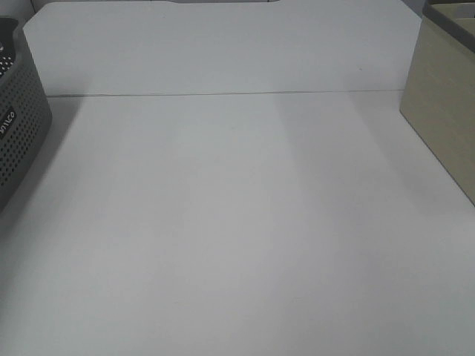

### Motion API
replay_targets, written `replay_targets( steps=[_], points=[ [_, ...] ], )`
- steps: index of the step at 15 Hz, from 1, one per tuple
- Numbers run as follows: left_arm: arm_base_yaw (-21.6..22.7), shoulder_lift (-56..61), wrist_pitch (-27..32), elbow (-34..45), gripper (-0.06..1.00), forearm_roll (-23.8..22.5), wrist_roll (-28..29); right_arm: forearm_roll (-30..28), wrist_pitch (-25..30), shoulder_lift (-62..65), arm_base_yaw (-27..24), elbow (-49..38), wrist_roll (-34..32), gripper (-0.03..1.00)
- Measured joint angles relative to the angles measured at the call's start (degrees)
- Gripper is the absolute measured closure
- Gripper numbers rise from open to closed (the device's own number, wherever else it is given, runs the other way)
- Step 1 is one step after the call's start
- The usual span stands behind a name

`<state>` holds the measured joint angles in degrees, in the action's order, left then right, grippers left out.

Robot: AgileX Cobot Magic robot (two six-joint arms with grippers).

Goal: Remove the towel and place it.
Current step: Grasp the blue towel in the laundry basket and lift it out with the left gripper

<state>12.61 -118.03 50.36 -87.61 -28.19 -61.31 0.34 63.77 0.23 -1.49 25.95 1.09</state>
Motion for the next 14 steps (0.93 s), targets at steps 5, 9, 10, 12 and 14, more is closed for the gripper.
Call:
replay_targets(
  steps=[5,9,10,12,14],
  points=[
    [-0.17,3.5,0.34,-0.86,0.94,-0.34,0.0,0.0,0.0,0.0,0.0,0.0,0.0,0.24],
    [-0.29,17.53,0.46,-9.17,0.94,8.14,4.07,0.0,0.0,0.0,0.0,0.0,0.0,0.24],
    [-0.29,20.68,0.4,-9.68,0.94,10.37,4.07,0.0,0.0,0.0,0.0,0.0,0.0,0.24],
    [-0.29,24.58,0.34,-9.68,0.94,13.58,4.07,0.0,0.0,0.0,0.0,0.0,0.0,0.24],
    [-0.29,28.42,0.34,-9.68,0.94,16.9,3.95,0.0,0.0,0.0,0.0,0.0,0.0,0.24]
  ],
)
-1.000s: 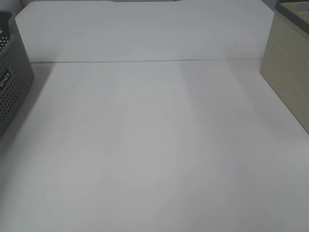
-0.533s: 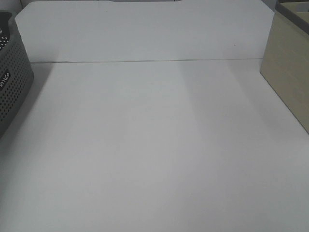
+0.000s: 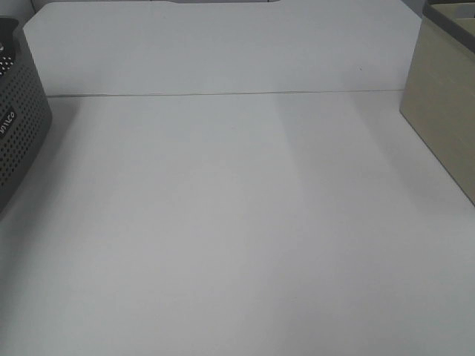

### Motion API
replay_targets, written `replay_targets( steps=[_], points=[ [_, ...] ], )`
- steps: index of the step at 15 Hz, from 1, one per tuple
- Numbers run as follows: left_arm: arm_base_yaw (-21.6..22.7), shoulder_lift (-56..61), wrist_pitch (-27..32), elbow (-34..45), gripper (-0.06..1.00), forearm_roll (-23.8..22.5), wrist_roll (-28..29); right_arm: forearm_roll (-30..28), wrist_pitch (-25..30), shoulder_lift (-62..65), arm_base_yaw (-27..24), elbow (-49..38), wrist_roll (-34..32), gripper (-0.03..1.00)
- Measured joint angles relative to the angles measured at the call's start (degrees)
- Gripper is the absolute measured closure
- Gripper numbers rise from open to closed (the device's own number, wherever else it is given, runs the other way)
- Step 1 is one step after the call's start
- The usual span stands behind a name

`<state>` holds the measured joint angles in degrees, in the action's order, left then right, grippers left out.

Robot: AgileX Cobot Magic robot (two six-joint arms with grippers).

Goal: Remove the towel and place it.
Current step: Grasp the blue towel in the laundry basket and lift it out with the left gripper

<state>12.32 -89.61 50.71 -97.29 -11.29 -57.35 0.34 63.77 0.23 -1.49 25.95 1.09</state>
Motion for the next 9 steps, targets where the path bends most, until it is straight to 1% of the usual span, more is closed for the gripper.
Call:
replay_targets(
  steps=[2,5,7,8,9],
  points=[
    [0.0,2.86,-1.55,0.0,0.94,3.72,-0.11,0.0,0.0,0.0,0.0,0.0,0.0,0.24],
    [-0.4,5.73,-6.13,0.0,0.94,10.08,-0.17,0.0,0.0,0.0,0.0,0.0,0.0,0.24],
    [-2.12,6.88,-6.88,0.0,0.94,10.83,-0.69,0.0,0.0,0.0,0.0,0.0,0.0,0.24],
    [-5.84,8.08,-8.77,0.0,0.94,10.83,-2.23,0.0,0.0,0.0,0.0,0.0,0.0,0.24],
    [-7.85,8.65,-10.54,0.0,0.94,10.83,-2.58,0.0,0.0,0.0,0.0,0.0,0.0,0.24]
  ],
)
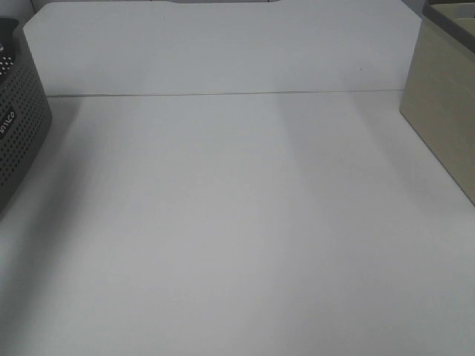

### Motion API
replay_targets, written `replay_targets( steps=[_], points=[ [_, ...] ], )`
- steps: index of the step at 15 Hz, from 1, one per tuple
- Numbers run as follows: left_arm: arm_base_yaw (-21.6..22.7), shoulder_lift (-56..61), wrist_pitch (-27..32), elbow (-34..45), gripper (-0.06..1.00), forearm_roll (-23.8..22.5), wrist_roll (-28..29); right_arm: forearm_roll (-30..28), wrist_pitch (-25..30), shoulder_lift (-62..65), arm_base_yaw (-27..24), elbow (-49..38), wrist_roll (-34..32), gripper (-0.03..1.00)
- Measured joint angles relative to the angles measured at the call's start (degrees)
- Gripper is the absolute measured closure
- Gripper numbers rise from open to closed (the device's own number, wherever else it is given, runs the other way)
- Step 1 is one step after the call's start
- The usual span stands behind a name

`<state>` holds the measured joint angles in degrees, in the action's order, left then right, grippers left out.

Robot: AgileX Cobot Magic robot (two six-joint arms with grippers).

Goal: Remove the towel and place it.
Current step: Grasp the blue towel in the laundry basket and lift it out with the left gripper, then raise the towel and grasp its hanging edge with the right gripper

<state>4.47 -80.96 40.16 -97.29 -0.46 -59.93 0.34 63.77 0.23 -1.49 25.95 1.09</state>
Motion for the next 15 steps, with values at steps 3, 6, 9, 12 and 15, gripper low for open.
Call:
replay_targets(
  steps=[3,6,9,12,15],
  points=[
    [-5.67,1.72,-2.75,0.0,0.94,0.0,-0.29,0.0,0.0,0.0,0.0,0.0,0.0,0.24],
    [-11.17,2.92,-2.58,0.0,0.94,0.0,-0.34,0.0,0.0,0.0,0.0,0.0,0.0,0.24],
    [-18.45,4.01,-2.12,0.0,0.94,0.0,-2.29,1.38,0.0,0.0,0.0,0.0,0.23,0.24],
    [-27.04,4.58,-1.03,0.0,0.94,0.0,-3.04,14.38,-5.21,-6.3,0.0,0.97,12.2,0.24],
    [-34.21,4.58,-1.15,0.0,0.94,0.0,-3.21,31.57,-16.44,-15.53,0.0,1.09,28.25,0.24]
  ],
)
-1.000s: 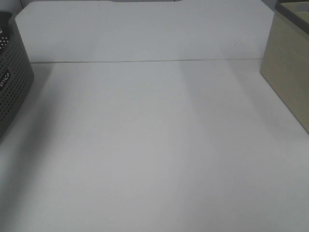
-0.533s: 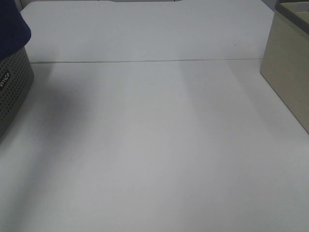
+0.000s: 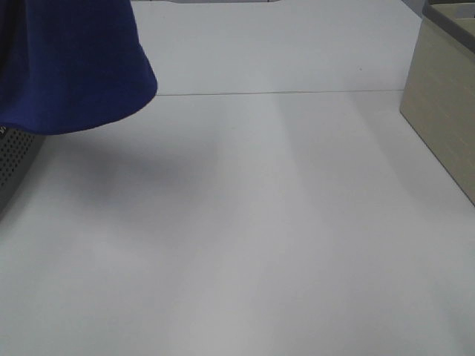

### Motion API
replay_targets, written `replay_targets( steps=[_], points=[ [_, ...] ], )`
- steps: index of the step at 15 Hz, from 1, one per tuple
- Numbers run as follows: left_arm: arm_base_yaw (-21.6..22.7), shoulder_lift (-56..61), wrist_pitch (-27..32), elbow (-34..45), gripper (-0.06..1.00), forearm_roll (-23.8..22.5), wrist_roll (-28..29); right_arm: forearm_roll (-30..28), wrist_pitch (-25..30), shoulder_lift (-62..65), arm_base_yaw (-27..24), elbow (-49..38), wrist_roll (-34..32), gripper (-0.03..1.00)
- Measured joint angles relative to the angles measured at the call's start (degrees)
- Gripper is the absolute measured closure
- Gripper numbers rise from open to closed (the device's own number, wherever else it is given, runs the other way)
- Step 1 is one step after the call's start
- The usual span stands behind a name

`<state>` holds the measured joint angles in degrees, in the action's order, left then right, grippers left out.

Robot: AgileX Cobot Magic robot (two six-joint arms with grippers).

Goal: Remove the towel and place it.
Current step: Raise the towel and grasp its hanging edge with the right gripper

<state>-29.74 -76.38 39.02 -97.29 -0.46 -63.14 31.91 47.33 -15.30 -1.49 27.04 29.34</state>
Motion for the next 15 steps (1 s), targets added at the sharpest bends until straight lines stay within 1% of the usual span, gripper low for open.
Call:
replay_targets(
  steps=[2,4,5,6,8,9,11,12,13,14,15],
  points=[
    [-3.9,0.0,-0.17,0.0,0.94,0.0,-0.06,9.4,-4.24,-5.44,0.0,0.0,9.8,0.24],
    [-6.99,0.0,-1.03,0.0,0.94,0.0,-0.06,18.79,-6.99,-11.34,0.0,0.0,20.45,0.24],
    [-8.25,0.0,-1.32,0.0,0.94,0.0,-0.06,25.27,-7.68,-15.3,0.0,0.0,26.7,0.24],
    [-8.71,0.0,-1.32,0.0,0.94,0.0,-0.06,28.76,-7.79,-17.3,0.0,0.0,30.37,0.24],
    [-10.77,0.0,-1.43,0.0,0.94,0.0,-0.06,40.79,-6.47,-24.29,0.0,0.0,43.26,0.24],
    [-12.2,-0.23,-1.43,0.0,0.94,0.06,-0.06,51.17,-6.19,-30.94,2.35,0.06,54.95,0.24],
    [-13.52,-1.15,-1.43,0.0,0.94,0.06,-0.06,61.36,-7.16,-38.73,8.65,0.4,67.72,0.24],
    [-13.87,-1.38,-1.43,0.0,0.94,0.46,-0.06,63.66,-7.85,-41.14,10.49,0.69,71.39,0.24],
    [-14.5,-1.89,-1.49,0.0,0.94,0.46,-0.06,65.78,-9.22,-45.61,13.64,1.6,76.26,0.24],
    [-14.95,-2.46,-1.55,0.0,0.94,0.46,-0.06,66.58,-10.14,-50.71,16.39,2.98,79.41,0.24],
    [-14.95,-2.98,-1.55,0.0,0.94,0.46,-0.06,66.75,-10.6,-55.0,19.08,4.76,81.19,0.24]
  ],
)
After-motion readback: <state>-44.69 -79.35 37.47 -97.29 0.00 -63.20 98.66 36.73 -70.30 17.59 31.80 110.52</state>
